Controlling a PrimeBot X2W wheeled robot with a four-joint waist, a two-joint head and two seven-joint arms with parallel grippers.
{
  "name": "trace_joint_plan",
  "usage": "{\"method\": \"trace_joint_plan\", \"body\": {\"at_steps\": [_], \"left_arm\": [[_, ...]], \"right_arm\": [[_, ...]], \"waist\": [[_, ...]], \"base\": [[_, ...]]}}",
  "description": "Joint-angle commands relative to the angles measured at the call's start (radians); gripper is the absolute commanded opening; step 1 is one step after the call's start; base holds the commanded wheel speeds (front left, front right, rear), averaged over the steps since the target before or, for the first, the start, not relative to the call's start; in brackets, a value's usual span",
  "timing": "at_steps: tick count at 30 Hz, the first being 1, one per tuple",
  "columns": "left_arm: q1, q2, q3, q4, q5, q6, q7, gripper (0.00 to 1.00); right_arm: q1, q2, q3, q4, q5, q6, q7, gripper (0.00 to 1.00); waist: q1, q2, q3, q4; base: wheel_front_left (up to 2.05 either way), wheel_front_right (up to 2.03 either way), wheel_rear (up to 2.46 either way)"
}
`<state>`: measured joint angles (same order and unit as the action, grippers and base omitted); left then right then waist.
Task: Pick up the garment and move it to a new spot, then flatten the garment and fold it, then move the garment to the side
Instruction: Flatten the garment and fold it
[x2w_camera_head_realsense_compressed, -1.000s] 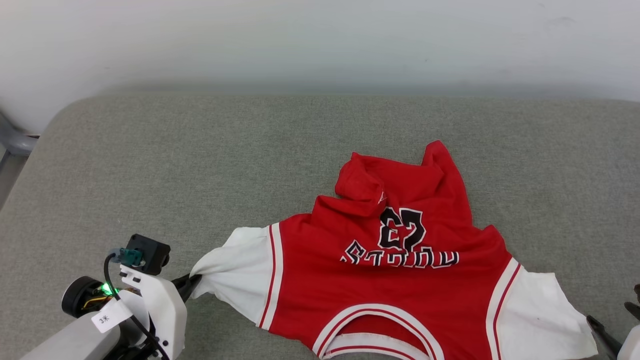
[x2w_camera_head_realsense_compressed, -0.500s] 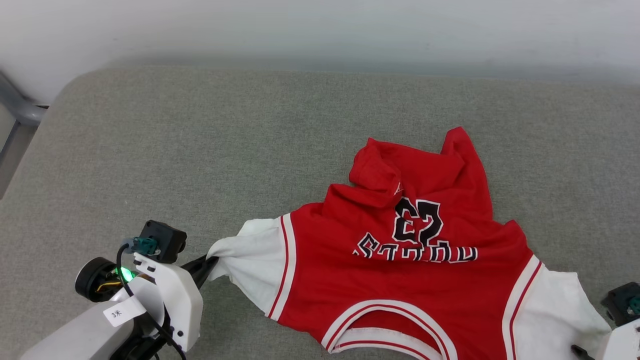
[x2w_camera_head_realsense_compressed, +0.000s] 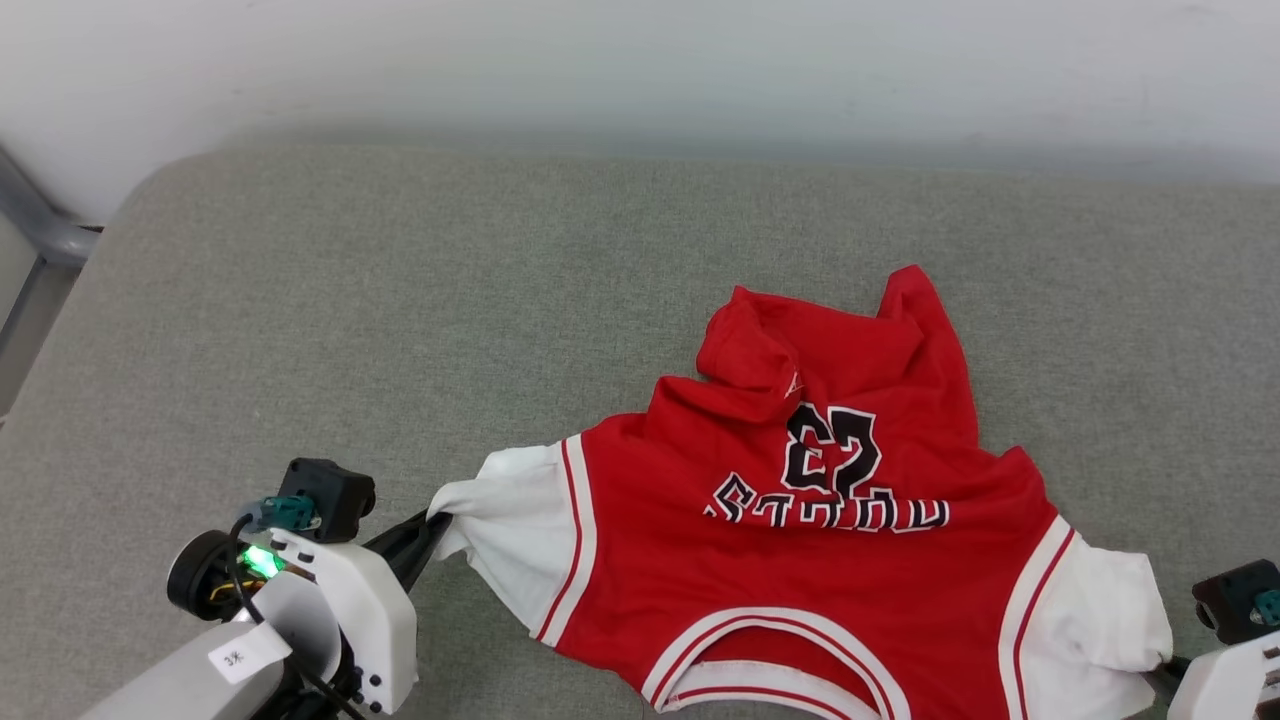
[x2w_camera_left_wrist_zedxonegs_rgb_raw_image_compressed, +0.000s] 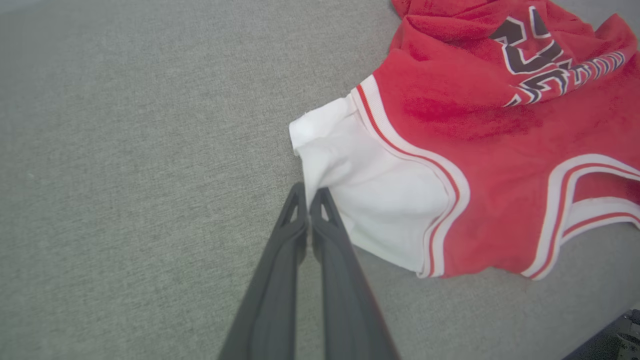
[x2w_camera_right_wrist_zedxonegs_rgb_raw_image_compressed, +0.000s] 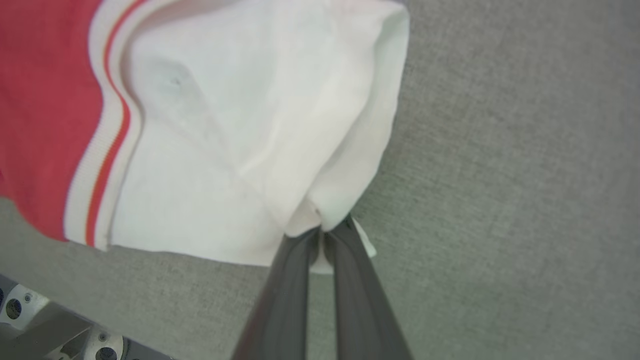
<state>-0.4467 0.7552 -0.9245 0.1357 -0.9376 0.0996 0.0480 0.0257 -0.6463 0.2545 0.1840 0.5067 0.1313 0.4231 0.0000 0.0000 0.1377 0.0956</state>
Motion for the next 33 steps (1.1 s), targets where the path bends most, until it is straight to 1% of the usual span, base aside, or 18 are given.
{"method": "trace_joint_plan", "body": {"at_steps": [1, 6, 10, 11, 14, 17, 18, 19, 22, 26, 29, 33], "left_arm": [[0.015, -0.001, 0.008, -0.004, -0.002, 0.007, -0.015, 0.00], [0.080, 0.029, 0.032, -0.073, -0.008, 0.039, -0.098, 0.00], [0.102, 0.057, 0.070, -0.170, -0.017, 0.063, -0.144, 0.00], [0.094, 0.065, 0.080, -0.197, -0.017, 0.068, -0.153, 0.00], [0.055, 0.074, 0.111, -0.262, -0.009, 0.077, -0.170, 0.00], [0.001, 0.080, 0.145, -0.314, 0.006, 0.079, -0.185, 0.00], [-0.021, 0.080, 0.158, -0.327, 0.012, 0.078, -0.188, 0.00], [-0.046, 0.077, 0.170, -0.342, 0.018, 0.082, -0.192, 0.00], [-0.133, 0.066, 0.209, -0.385, 0.036, 0.084, -0.191, 0.00], [-0.264, 0.055, 0.258, -0.410, 0.054, 0.069, -0.184, 0.00], [-0.363, 0.025, 0.273, -0.396, 0.062, 0.051, -0.164, 0.00], [-0.491, -0.032, 0.289, -0.333, 0.058, 0.029, -0.145, 0.00]], "right_arm": [[-0.004, 0.010, -0.004, -0.013, 0.003, -0.001, -0.014, 0.00], [0.024, 0.017, -0.038, -0.136, 0.007, -0.001, -0.051, 0.00], [0.052, 0.046, -0.118, -0.250, 0.008, -0.001, -0.053, 0.00], [0.054, 0.062, -0.145, -0.280, 0.019, -0.001, -0.052, 0.00], [0.044, 0.074, -0.212, -0.361, 0.012, -0.001, -0.049, 0.00], [0.020, 0.101, -0.274, -0.435, 0.060, -0.001, -0.040, 0.00], [0.008, 0.096, -0.293, -0.455, 0.061, -0.001, -0.034, 0.00], [-0.006, 0.079, -0.313, -0.475, 0.053, -0.001, -0.029, 0.00], [-0.058, 0.068, -0.351, -0.520, 0.066, -0.001, -0.011, 0.00], [-0.177, 0.040, -0.373, -0.564, 0.078, -0.001, 0.001, 0.00], [-0.294, 0.035, -0.377, -0.572, 0.101, -0.001, 0.000, 0.00], [-0.475, 0.044, -0.360, -0.539, 0.125, -0.001, -0.012, 0.00]], "waist": [[0.0000, 0.0000, -0.019, -0.006], [0.0000, 0.0000, -0.074, -0.029], [0.0000, 0.0000, -0.099, -0.031], [0.0000, 0.0000, -0.103, -0.031], [0.0000, 0.0000, -0.111, -0.028], [0.0000, 0.0000, -0.116, -0.025], [0.0000, 0.0000, -0.117, -0.024], [0.0000, 0.0000, -0.117, -0.023], [0.0000, 0.0000, -0.113, -0.022], [0.0000, 0.0000, -0.093, -0.023], [0.0000, 0.0000, -0.069, -0.024], [0.0000, 0.0000, -0.015, -0.029]], "base": [[0.00, 0.00, 0.00], [0.00, 0.00, 0.00], [0.00, 0.00, 0.00], [0.00, 0.00, 0.00], [0.00, 0.00, 0.00], [0.00, 0.00, 0.00], [0.00, 0.00, 0.00], [0.00, 0.00, 0.00], [0.00, 0.00, 0.00], [0.00, 0.00, 0.00], [0.00, 0.00, 0.00], [0.00, 0.00, 0.00]]}}
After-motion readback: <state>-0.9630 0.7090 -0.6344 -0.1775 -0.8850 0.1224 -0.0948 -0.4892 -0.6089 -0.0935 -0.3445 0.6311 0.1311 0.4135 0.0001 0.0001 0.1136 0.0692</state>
